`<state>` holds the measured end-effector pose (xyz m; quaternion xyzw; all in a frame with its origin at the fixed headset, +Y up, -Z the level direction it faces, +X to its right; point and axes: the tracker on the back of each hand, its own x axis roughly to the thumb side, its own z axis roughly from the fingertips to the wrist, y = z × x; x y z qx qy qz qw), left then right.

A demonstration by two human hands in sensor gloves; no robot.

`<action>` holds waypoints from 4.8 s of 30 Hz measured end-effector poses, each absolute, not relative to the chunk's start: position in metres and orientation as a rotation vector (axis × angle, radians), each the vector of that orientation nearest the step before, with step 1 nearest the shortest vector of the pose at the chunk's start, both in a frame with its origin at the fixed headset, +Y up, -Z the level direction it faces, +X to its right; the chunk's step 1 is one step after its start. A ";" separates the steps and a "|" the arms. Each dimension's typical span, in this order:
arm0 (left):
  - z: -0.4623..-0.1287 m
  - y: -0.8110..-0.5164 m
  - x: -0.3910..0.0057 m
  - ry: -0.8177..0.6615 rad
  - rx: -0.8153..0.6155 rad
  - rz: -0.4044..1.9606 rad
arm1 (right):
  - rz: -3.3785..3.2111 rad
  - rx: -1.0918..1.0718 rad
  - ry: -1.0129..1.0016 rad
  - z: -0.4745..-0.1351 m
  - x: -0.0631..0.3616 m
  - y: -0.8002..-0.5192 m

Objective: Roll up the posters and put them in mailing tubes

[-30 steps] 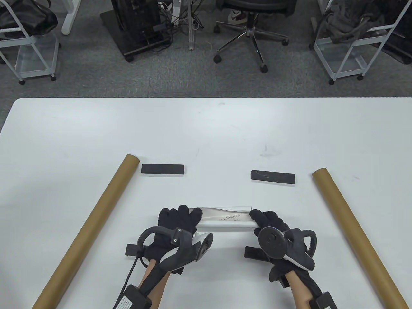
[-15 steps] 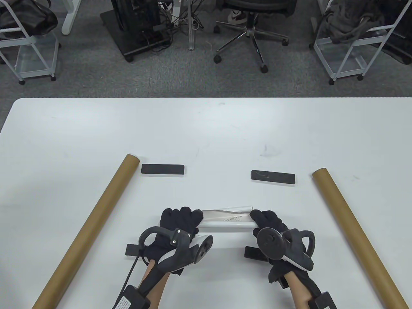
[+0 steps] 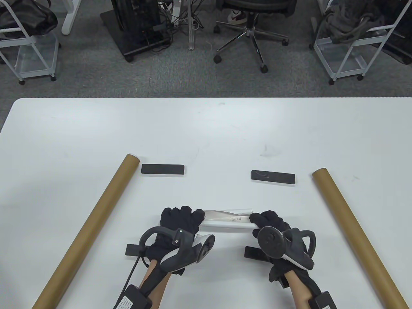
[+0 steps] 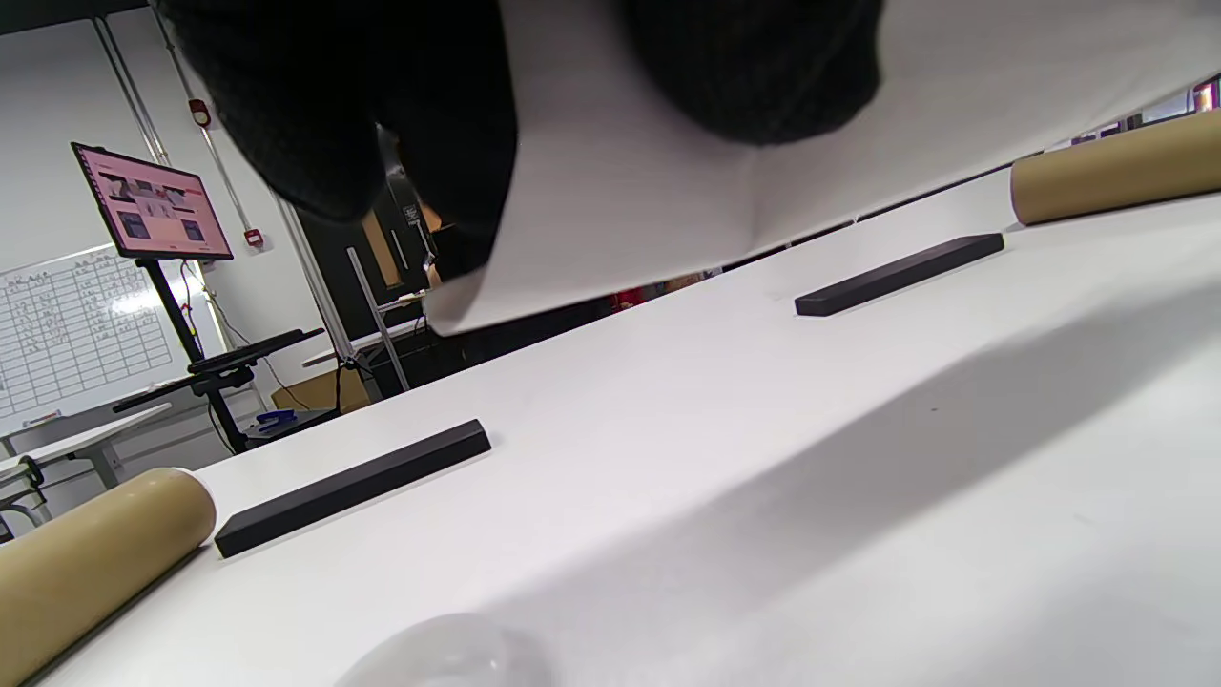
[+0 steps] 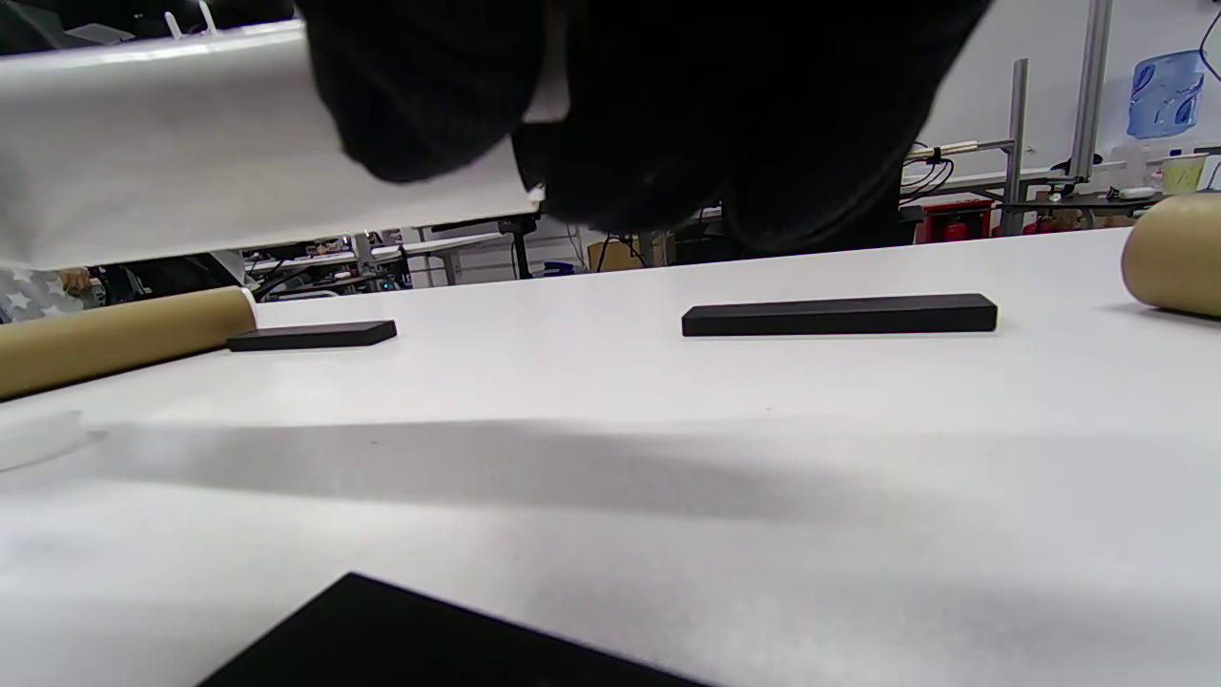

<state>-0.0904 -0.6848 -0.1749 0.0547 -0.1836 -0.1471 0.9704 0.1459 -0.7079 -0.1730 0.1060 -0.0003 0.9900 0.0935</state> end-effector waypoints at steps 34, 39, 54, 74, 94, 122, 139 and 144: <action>-0.177 -0.684 -0.095 -0.371 0.115 -0.235 | 2.897 0.338 0.028 -0.173 0.147 -0.709; -0.177 -0.684 -0.094 -0.376 0.108 -0.239 | 2.914 0.341 0.026 -0.172 0.143 -0.709; -0.176 -0.684 -0.093 -0.357 0.117 -0.312 | 2.934 0.324 0.010 -0.172 0.145 -0.707; -0.174 -0.683 -0.092 -0.373 0.141 -0.296 | 2.958 0.314 0.000 -0.171 0.142 -0.707; -0.175 -0.685 -0.093 -0.381 0.153 -0.322 | 2.919 0.333 -0.017 -0.171 0.143 -0.708; -0.178 -0.687 -0.096 -0.369 0.113 -0.244 | 2.960 0.337 -0.038 -0.170 0.141 -0.706; -0.178 -0.689 -0.096 -0.368 0.103 -0.256 | 2.974 0.344 -0.018 -0.169 0.139 -0.705; -0.178 -0.689 -0.096 -0.368 0.093 -0.238 | 2.970 0.330 -0.022 -0.169 0.139 -0.705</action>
